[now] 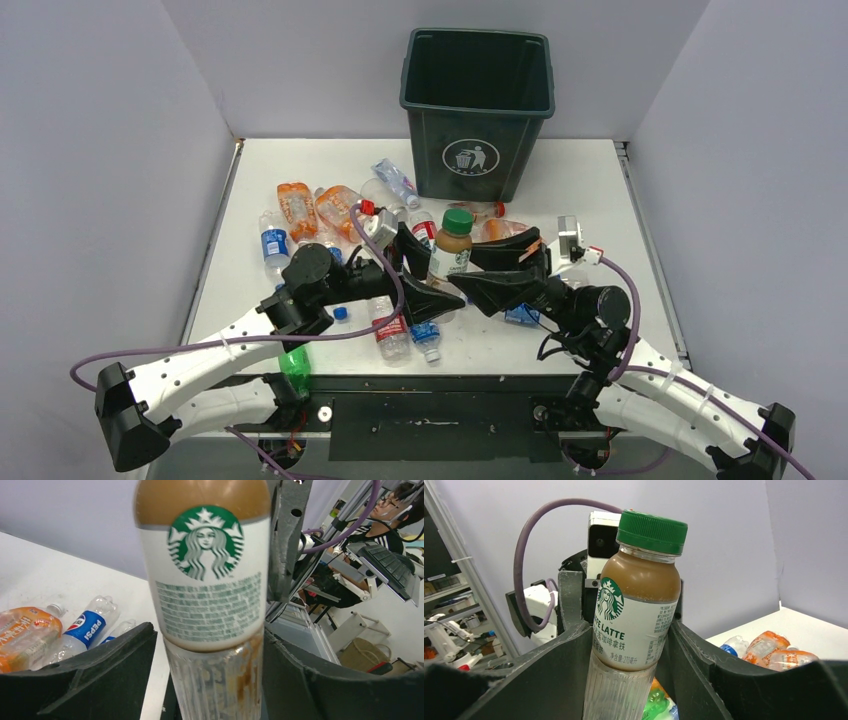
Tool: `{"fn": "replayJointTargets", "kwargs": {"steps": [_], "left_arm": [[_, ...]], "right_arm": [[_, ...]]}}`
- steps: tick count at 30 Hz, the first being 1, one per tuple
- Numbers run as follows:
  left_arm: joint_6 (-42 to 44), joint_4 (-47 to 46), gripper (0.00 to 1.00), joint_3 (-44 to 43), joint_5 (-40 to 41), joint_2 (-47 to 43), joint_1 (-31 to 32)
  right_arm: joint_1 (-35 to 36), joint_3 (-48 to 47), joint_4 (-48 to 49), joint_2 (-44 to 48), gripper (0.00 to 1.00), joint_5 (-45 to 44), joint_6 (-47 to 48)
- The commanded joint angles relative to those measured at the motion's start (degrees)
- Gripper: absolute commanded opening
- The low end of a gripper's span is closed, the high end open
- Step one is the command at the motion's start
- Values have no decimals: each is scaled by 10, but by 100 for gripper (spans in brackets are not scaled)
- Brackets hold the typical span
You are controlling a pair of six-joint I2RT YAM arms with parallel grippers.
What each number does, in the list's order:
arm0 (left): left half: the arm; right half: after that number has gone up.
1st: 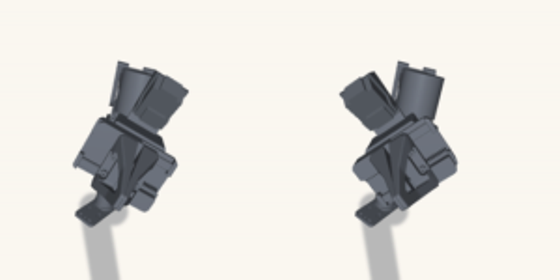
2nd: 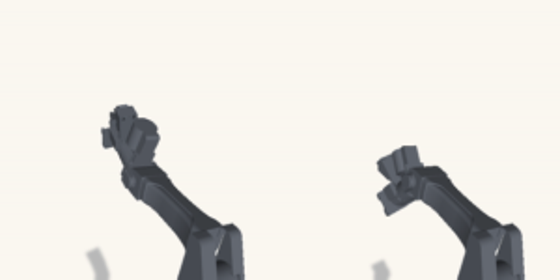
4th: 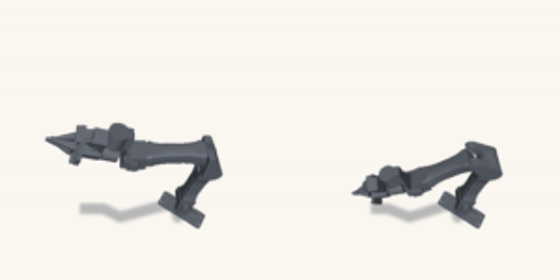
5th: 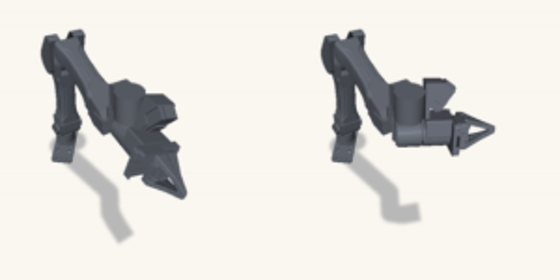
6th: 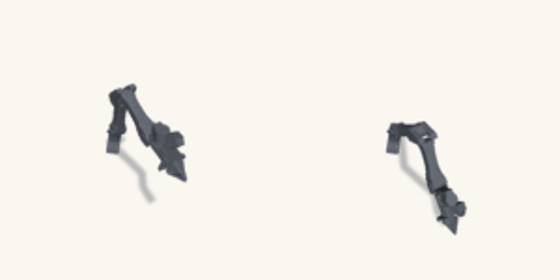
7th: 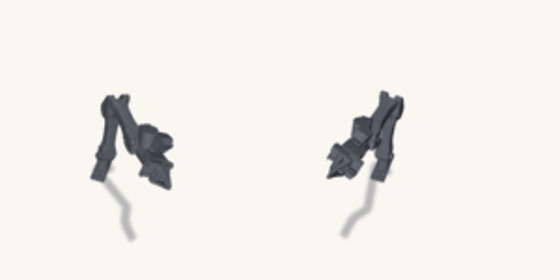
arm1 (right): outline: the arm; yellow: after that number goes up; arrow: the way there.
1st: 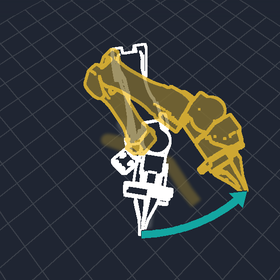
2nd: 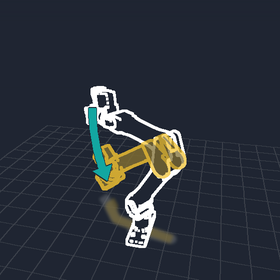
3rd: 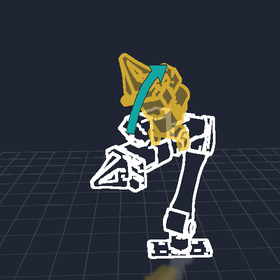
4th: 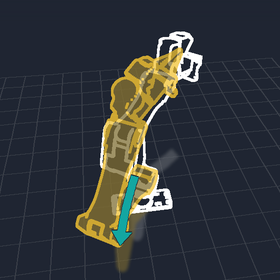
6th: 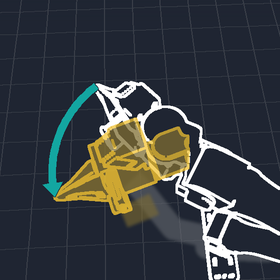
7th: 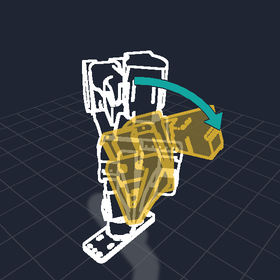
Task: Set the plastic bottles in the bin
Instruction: Place the plastic bottle in the trash bin.
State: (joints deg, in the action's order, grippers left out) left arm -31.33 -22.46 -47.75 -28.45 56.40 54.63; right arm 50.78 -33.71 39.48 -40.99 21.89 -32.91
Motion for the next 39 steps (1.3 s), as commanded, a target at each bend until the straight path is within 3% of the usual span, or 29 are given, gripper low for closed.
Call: {"fn": "replayJointTargets", "kwargs": {"steps": [1,4,5,7,8,10,16,21,27,31,39], "left_arm": [[6,-9,60,-17,-21,-13,-5],[20,5,31,-21,-19,-17,-10],[32,21,21,-27,-17,-19,-12],[69,79,1,-51,5,-24,-18],[92,115,0,-65,25,-28,-20],[148,175,0,-85,72,-39,-23],[317,243,0,-70,214,-70,-22],[372,199,0,-20,226,-88,-21],[381,167,0,21,230,-112,-21],[383,118,0,68,209,-140,-20],[381,115,0,82,211,-146,-14]], "right_arm": [[5,-1,39,10,5,-18,18],[5,-7,16,14,6,-19,22],[5,-19,-5,16,17,-19,26],[5,-46,-70,21,69,-25,38],[5,-66,-116,26,85,-32,48],[5,-109,-204,37,98,-51,70],[5,-276,-457,1,100,-106,133],[5,-380,-566,-74,97,-138,150],[5,-437,-582,-140,95,-139,140],[6,-430,-543,-161,94,-114,116],[12,-446,-556,-215,83,-108,103]]}}
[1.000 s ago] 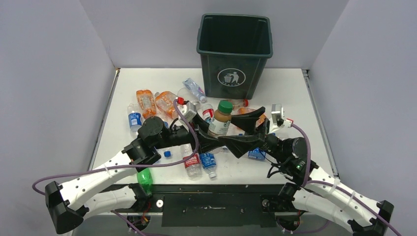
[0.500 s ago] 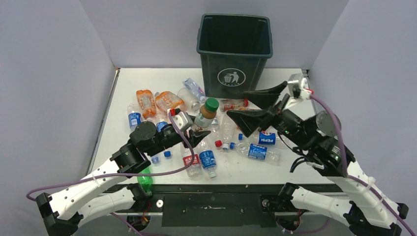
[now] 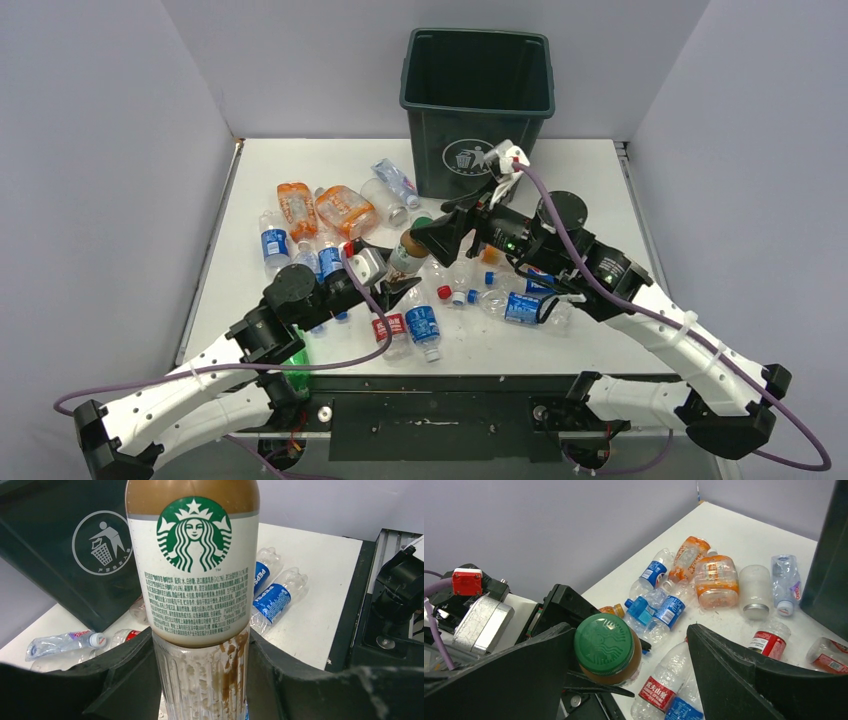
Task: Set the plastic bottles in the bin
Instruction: Place the plastic bottle in the trash bin.
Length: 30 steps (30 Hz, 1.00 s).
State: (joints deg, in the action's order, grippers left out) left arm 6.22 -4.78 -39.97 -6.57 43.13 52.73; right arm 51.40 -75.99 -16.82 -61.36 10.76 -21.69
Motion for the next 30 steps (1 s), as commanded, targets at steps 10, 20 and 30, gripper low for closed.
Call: {"fn": "replayJointTargets", "kwargs": {"steps": [10,20,30], "left_arm": [[3,-64,0,7,-9,-10,10],[-14,-75,81,15,-15,-15,15],[-21,-147,96,65,47,-90,15]], "right_arm": [[12,-15,1,-29,39,11,-12],[12,-20,-20,-22,5,-6,-4],[12,-116,-30,54,5,-278,118]]}}
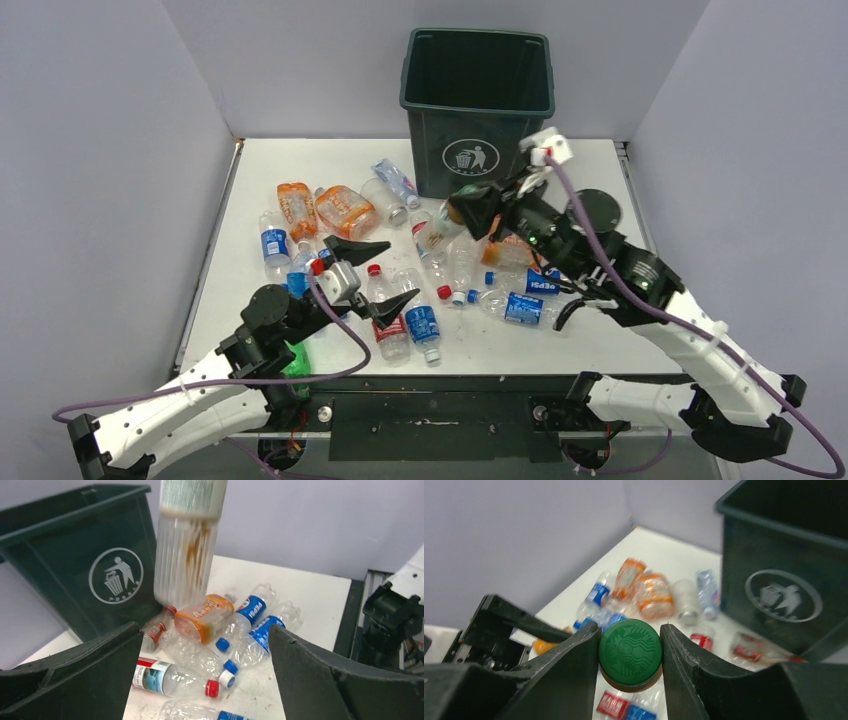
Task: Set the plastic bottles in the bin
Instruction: Place the plastic bottle in the trash bin.
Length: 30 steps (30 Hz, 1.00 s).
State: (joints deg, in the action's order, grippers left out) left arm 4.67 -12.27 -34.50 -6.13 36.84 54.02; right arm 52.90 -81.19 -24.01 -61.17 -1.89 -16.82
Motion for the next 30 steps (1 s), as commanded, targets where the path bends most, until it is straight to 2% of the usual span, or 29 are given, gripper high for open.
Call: {"fn": "replayJointTargets", "kwargs": {"steps": [1,7,12,14,16,20,23,27,30], "left_arm": [[-2,-83,96,15,53,-33,2],[10,-114,96,39,105,-56,2],[24,-117,96,47,155,-68,2],[27,-120,96,49,172,-73,2],[29,-120,96,49,183,-75,2],[32,-117,96,47,199,-81,2],[35,-116,96,47,208,-85,2],[40,-114,96,48,221,-86,1],[42,-115,96,49,229,-90,1]], "right_arm": [[-3,-71,58,56,5,-174,86],[-3,-136,154,10,5,-366,150],[-6,-155,313,-44,5,-420,208],[-14,-149,386,-58,5,-417,225],[-41,-175,400,-92,5,-396,219],[-223,-315,268,-203,5,-254,37],[-315,-318,299,-242,5,-178,-54],[-379,-308,366,-296,5,-133,-141],[-385,-312,415,-336,5,-146,-137]]}}
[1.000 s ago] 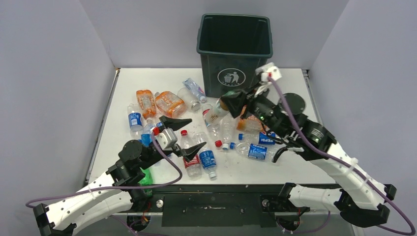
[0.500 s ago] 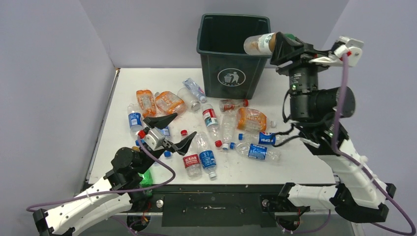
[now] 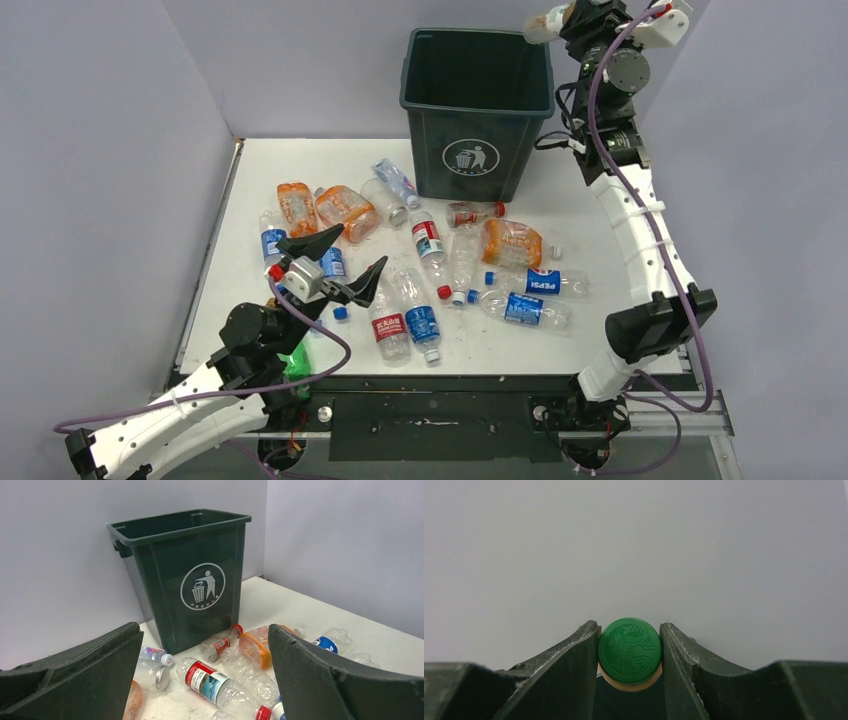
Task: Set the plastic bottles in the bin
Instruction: Place the plastic bottle in the trash bin.
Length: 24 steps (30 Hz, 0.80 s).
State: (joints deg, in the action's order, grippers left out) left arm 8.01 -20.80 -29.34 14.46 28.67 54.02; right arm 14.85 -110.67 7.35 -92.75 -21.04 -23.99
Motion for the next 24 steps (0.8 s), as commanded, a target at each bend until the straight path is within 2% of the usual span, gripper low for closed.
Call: {"fn": "replayJointTargets", "kwargs": {"steps": [1,4,10,14,18,19,22,23,24], "left_arm": [[9,-29,96,-3,24,-10,1],[15,-28,96,-3,23,-13,1],[21,-25,96,-2,30,-13,1],[27,-25,96,0,36,-5,2],[29,-22,96,-2,33,0,2],[29,-23,96,-1,32,0,1],[27,-23,96,-1,31,2,1],[26,-24,96,-1,30,2,1],[25,-23,96,-1,29,4,1]], "right_arm": [[-4,-25,102,-35,5,43,-60],[-5,-56,85,-71,5,39,-51],[-4,-4,137,-98,5,41,-63],[0,-78,53,-155,5,95,-90],[7,-109,-2,-183,5,125,-95],[9,-126,-27,-190,12,133,-91],[24,-141,-66,-185,90,117,-64],[29,-137,-69,-175,98,108,-58],[34,-134,-71,-162,92,101,-53]]}}
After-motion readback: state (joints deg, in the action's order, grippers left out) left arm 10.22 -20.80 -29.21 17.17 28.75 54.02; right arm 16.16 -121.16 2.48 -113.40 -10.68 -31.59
